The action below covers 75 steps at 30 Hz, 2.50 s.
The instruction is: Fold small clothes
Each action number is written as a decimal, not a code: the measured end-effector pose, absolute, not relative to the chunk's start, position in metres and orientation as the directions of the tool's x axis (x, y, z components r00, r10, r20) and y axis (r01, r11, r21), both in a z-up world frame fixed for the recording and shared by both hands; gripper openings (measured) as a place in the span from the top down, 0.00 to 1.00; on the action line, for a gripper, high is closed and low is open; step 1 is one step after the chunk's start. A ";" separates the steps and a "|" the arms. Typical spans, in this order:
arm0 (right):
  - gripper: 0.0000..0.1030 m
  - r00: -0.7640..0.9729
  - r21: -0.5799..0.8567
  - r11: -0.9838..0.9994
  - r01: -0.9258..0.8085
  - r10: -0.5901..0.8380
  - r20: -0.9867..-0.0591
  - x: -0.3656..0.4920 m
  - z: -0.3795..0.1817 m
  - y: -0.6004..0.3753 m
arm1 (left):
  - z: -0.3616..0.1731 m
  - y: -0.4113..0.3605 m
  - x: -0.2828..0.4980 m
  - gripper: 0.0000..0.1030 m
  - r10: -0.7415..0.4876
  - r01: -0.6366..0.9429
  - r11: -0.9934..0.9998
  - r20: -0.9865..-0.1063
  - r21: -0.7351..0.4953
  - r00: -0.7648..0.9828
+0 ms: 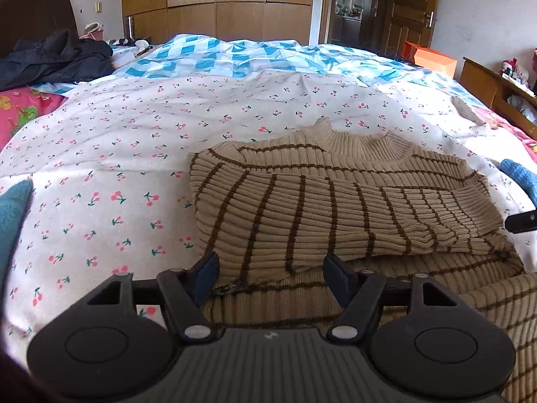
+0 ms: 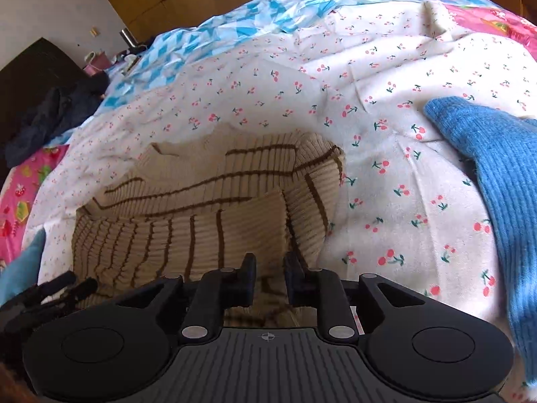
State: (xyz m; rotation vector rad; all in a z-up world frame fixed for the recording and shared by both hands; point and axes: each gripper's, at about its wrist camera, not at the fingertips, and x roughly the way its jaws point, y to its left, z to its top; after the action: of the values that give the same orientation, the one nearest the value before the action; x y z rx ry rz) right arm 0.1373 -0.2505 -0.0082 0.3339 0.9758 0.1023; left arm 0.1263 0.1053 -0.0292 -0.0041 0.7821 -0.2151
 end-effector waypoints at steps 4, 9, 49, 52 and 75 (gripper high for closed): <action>0.80 0.525 0.317 0.947 0.049 0.246 -0.815 0.085 0.006 -0.254 | -0.013 0.129 0.092 0.29 -0.230 0.205 0.971 -0.731 -0.125 0.642; 0.76 0.480 0.337 0.942 0.001 0.295 -0.826 0.016 0.024 -0.246 | 0.002 0.156 0.041 0.29 -0.216 0.171 0.975 -0.791 -0.143 0.573; 0.93 0.588 0.749 0.662 0.041 0.589 -0.554 -0.017 0.017 -0.250 | 0.021 0.161 0.043 0.87 -0.554 0.116 0.782 -0.598 -0.612 0.580; 0.93 0.673 0.754 0.657 -0.010 0.562 -0.481 0.011 0.040 -0.256 | 0.038 0.155 0.075 0.87 -0.561 0.156 0.764 -0.524 -0.627 0.641; 0.86 0.766 0.617 0.765 0.184 0.281 -0.578 0.173 -0.008 -0.284 | -0.009 0.145 0.227 0.53 -0.291 -0.036 0.882 -0.601 -0.471 0.744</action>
State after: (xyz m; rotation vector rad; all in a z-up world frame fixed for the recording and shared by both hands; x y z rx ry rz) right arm 0.1731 -0.2845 -0.0084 0.7126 0.7110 0.0579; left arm 0.2269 0.1450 -0.0090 -0.4814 0.7243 -0.1453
